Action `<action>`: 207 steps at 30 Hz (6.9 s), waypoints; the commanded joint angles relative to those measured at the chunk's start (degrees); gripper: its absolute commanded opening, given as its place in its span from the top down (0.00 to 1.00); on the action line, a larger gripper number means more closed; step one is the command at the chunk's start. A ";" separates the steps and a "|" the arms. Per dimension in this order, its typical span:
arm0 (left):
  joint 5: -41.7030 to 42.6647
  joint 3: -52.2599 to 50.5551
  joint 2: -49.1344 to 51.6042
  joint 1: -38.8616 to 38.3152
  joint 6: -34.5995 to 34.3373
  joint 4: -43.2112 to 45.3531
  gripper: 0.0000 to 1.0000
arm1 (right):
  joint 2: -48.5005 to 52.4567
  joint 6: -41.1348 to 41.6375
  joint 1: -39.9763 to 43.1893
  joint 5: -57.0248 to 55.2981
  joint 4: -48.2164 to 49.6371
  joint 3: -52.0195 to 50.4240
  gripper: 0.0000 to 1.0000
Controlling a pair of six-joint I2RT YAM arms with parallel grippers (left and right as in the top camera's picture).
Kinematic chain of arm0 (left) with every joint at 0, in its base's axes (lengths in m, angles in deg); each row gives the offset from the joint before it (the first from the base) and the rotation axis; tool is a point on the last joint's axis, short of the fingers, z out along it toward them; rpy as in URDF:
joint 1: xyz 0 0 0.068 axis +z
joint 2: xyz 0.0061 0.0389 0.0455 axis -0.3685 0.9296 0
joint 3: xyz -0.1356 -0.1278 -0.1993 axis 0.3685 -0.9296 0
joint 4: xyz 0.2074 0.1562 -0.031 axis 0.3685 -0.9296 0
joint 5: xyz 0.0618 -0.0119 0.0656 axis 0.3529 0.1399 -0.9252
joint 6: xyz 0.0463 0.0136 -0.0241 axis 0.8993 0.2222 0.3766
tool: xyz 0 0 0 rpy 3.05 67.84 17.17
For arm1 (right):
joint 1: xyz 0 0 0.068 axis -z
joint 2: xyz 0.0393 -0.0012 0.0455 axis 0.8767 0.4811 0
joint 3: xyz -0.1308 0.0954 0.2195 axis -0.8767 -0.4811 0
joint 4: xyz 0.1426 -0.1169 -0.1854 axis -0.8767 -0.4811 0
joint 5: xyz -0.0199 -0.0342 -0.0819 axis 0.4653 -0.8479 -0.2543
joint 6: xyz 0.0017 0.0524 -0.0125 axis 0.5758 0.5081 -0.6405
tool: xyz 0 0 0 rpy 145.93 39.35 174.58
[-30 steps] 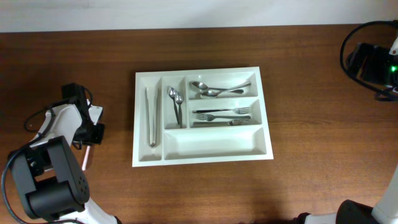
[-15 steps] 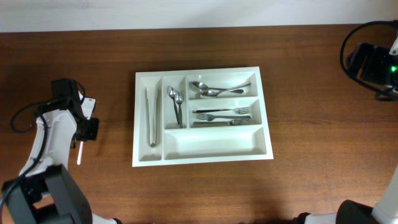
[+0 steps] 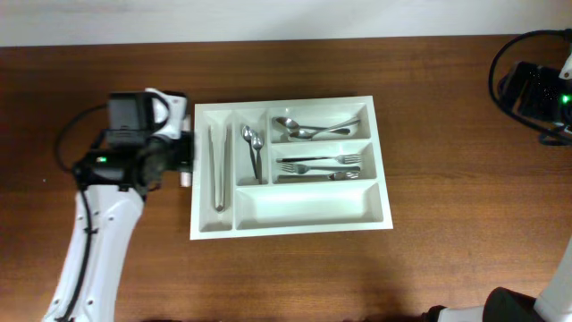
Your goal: Pack container
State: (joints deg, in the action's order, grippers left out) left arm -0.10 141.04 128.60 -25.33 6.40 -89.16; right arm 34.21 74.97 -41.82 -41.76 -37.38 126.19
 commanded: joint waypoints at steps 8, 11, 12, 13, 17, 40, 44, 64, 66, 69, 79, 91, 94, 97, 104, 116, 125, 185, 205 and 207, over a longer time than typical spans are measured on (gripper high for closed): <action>8.41 0.17 1.64 -18.49 38.45 -0.55 0.98 | -0.74 -0.15 0.15 0.31 -0.04 0.52 0.01; 8.17 0.17 3.04 -23.74 53.11 -2.89 0.98 | -0.74 -0.15 0.15 0.31 -0.04 0.52 0.01; 8.13 0.17 3.67 -24.76 55.47 -3.43 0.98 | -0.74 -0.15 0.15 0.31 -0.04 0.52 0.01; 8.15 0.17 4.66 -25.79 57.31 -4.04 0.98 | -0.74 -0.15 0.15 0.31 -0.04 0.52 0.02; 8.11 0.17 10.27 -28.24 58.01 -5.01 0.98 | -0.74 -0.15 0.15 0.31 -0.04 0.52 0.01; -18.03 13.64 16.22 -34.01 29.05 -4.13 0.01 | -0.74 -0.15 0.15 0.31 -0.04 0.52 0.02; -23.19 22.14 11.82 -30.95 17.86 -10.43 0.01 | -0.74 -0.15 0.15 0.31 -0.04 0.52 0.01; -30.45 25.99 1.29 5.95 -11.76 -30.12 0.01 | -0.74 -0.15 0.15 0.31 -0.04 0.52 0.01; -30.45 25.99 1.29 7.15 -11.76 -30.73 0.01 | -0.74 -0.15 0.15 0.31 -0.04 0.52 0.01; -29.24 25.99 1.29 7.63 -11.76 -30.64 0.01 | -0.74 -0.17 0.15 0.31 -0.04 0.52 0.01; -24.63 25.99 1.29 7.63 -11.76 -29.68 0.01 | -0.48 -0.15 0.09 0.31 -0.04 0.52 0.01; -24.63 25.99 1.29 7.63 -11.76 -29.68 0.01 | -7.45 -0.17 -1.05 -0.13 -0.04 0.52 0.01; -24.63 25.99 1.29 7.61 -11.76 -29.68 0.01 | -11.52 -1.27 -1.95 -2.58 2.82 -0.42 0.01; -24.63 25.99 1.29 7.63 -11.76 -29.68 0.01 | -16.63 -1.25 -2.75 -2.12 8.79 -3.56 0.01; -24.63 25.99 1.29 7.63 -11.76 -29.68 0.01 | -32.50 -1.25 -8.04 3.96 28.98 -24.57 0.01; -24.63 25.99 1.29 7.63 -11.76 -29.68 0.01 | -66.47 -1.20 -14.21 5.14 45.53 -80.19 0.01; -24.63 25.99 1.29 7.63 -11.76 -29.68 0.01 | -84.61 -1.01 -14.21 11.26 54.60 -106.49 0.01; -27.26 3.98 -35.58 6.10 -11.39 -9.75 0.01 | -90.29 -1.05 -14.21 11.21 54.90 -113.87 0.01; -16.31 -57.88 -73.50 6.10 -11.54 34.10 0.01 | -90.29 -1.05 -14.21 11.21 54.90 -113.87 0.02; -16.28 -60.26 -75.89 6.10 -11.54 34.03 0.01 | -90.29 -1.05 -14.21 11.21 54.90 -113.87 0.01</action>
State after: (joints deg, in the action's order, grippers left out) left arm -17.61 83.95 56.06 -19.15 -5.03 -55.66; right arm -55.47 74.11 -55.68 -31.03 17.42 12.71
